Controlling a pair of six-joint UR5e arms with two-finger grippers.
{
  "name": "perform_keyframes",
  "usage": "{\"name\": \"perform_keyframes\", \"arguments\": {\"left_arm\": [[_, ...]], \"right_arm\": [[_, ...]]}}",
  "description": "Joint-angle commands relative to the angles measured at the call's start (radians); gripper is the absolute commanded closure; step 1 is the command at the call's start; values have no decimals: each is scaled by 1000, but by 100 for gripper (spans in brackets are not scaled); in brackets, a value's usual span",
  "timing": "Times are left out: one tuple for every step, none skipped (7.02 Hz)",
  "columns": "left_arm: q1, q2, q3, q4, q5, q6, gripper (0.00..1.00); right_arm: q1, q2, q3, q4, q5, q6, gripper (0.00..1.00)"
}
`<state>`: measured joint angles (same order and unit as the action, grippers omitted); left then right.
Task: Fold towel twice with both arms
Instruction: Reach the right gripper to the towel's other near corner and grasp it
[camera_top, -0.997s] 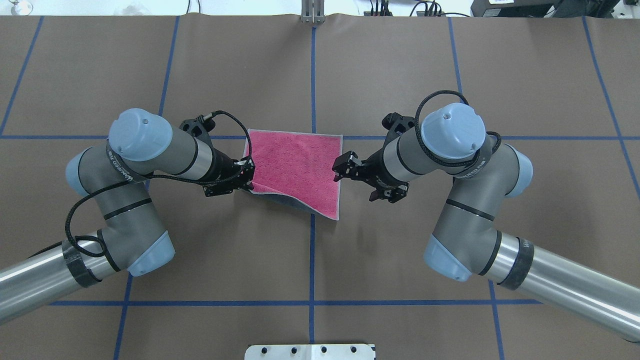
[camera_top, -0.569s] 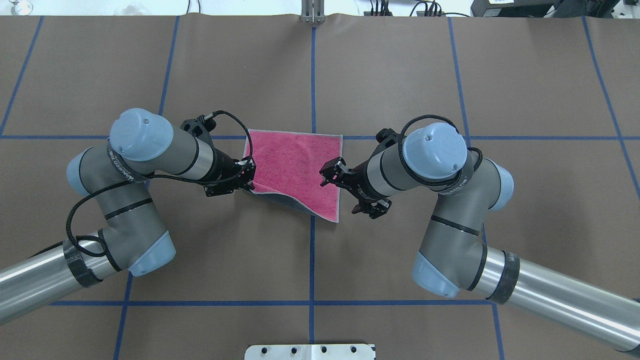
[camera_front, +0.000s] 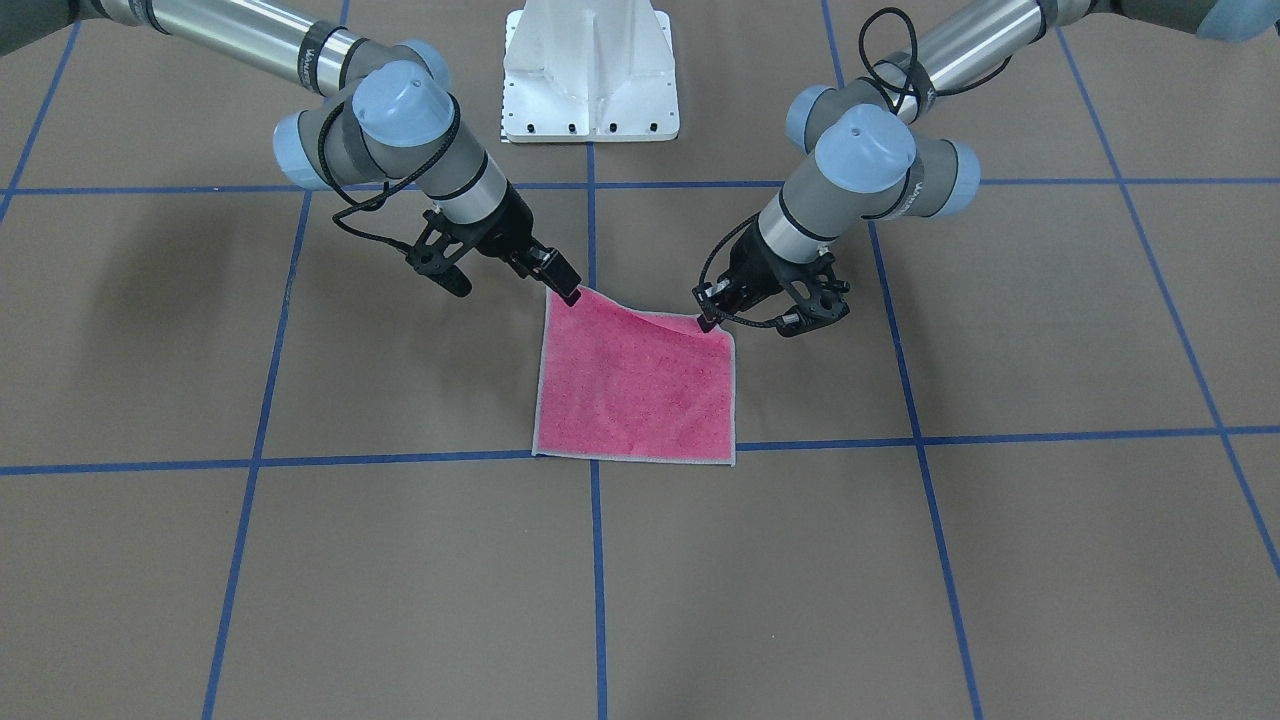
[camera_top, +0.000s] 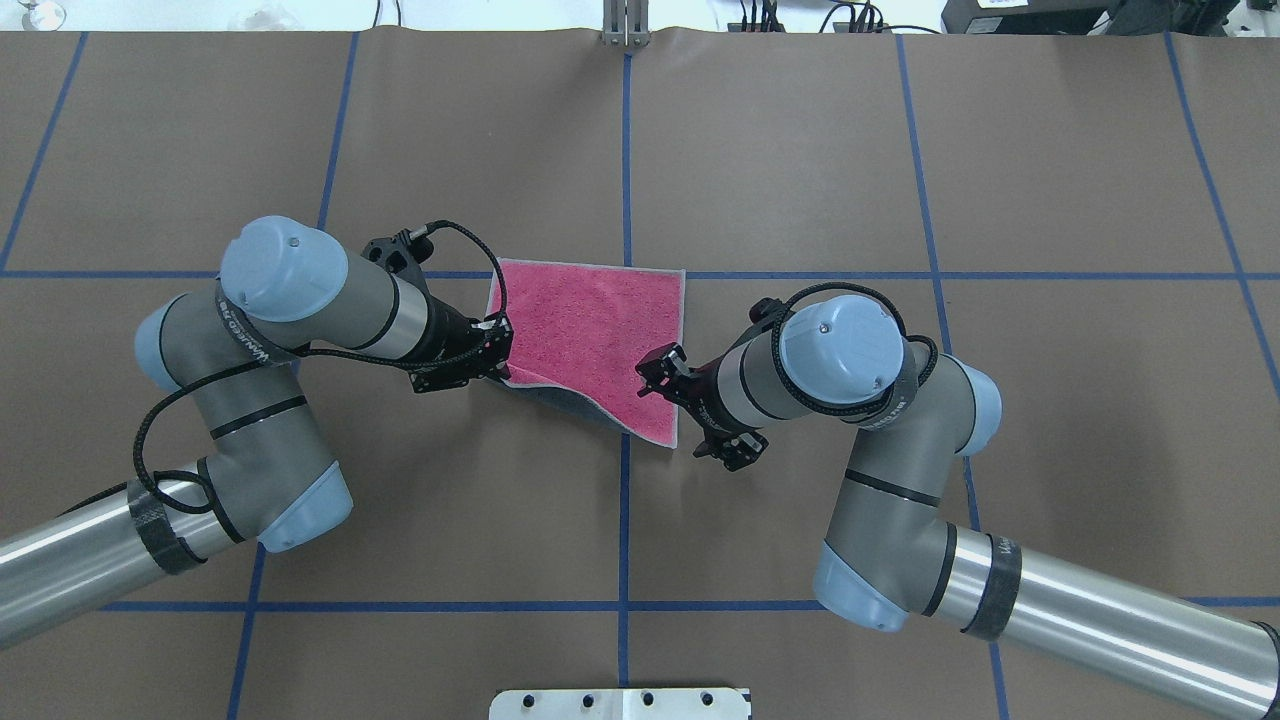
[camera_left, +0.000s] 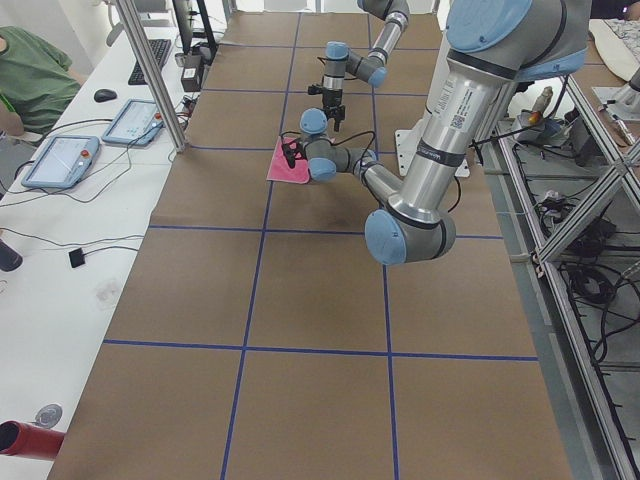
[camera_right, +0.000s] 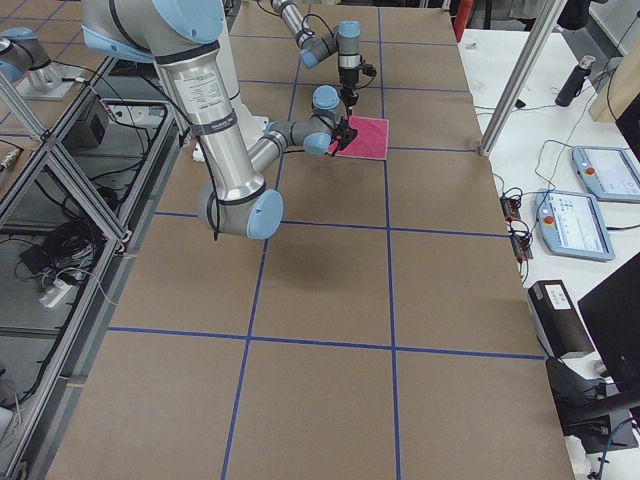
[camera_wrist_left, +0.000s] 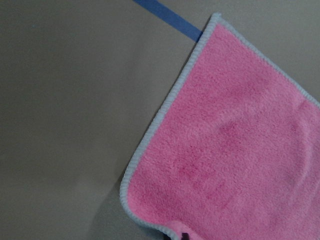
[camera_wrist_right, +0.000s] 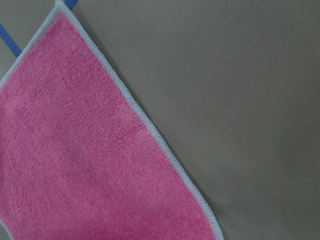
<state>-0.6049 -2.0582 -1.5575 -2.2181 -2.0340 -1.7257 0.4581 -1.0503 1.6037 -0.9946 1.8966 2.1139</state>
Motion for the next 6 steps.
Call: {"name": "perform_keyframes", "arguments": {"left_arm": [[-1, 1, 0, 0, 0, 0, 100], [-1, 1, 0, 0, 0, 0, 100], [-1, 1, 0, 0, 0, 0, 100], [-1, 1, 0, 0, 0, 0, 100], [-1, 0, 2, 0, 0, 0, 100], [-1, 0, 2, 0, 0, 0, 100]], "right_arm": [[-15, -2, -1, 2, -2, 9, 2], [-31, 0, -2, 2, -22, 6, 2], [-33, 0, -2, 1, -34, 8, 7], [-33, -2, -5, 1, -34, 8, 15], [-33, -4, -5, 1, -34, 8, 20], [-33, -4, -5, 2, -36, 6, 27]]}}
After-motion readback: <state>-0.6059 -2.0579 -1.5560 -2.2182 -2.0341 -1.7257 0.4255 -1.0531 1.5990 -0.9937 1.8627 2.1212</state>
